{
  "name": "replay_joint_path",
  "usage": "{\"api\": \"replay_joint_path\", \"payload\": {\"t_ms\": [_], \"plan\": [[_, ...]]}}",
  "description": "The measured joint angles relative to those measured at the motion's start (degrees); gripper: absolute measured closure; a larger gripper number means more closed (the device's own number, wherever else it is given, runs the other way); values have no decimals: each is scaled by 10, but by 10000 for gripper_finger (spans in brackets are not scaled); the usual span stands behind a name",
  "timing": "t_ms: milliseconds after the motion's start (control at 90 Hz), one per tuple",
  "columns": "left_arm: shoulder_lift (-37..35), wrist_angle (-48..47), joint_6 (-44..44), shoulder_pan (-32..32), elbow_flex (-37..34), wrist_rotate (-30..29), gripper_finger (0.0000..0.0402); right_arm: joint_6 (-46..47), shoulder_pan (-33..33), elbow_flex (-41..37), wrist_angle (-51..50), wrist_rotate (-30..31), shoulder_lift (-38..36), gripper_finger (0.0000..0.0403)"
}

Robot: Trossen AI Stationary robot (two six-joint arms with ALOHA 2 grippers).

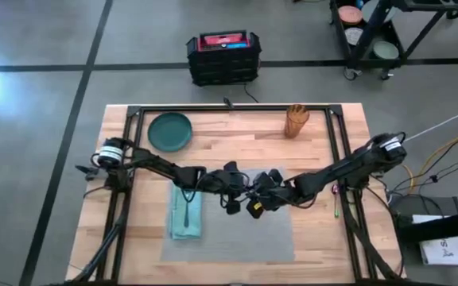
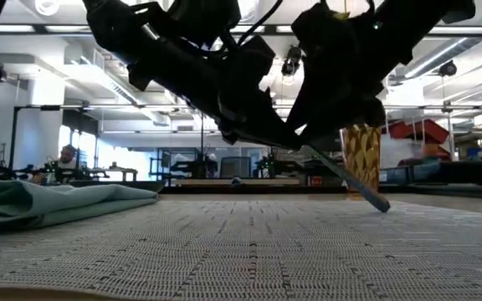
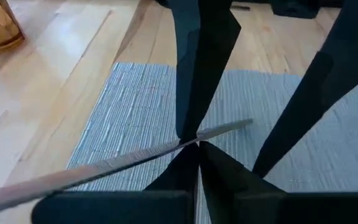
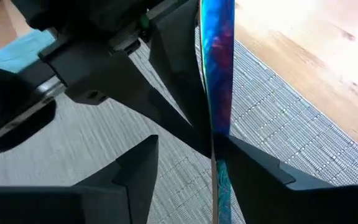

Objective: Set table place
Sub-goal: Put the blue table knife on the right of the gray tablemat

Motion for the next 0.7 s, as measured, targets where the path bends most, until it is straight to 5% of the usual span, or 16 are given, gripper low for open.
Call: {"api": "replay_joint_path", "payload": {"t_ms": [333, 700], "plan": [[-34, -176, -15, -1, 0, -27, 402, -4, 0, -1, -6, -7, 10, 236], [-63, -222, -77, -15, -2, -13, 402, -40, -1, -1, -34, -16, 11, 235]]}}
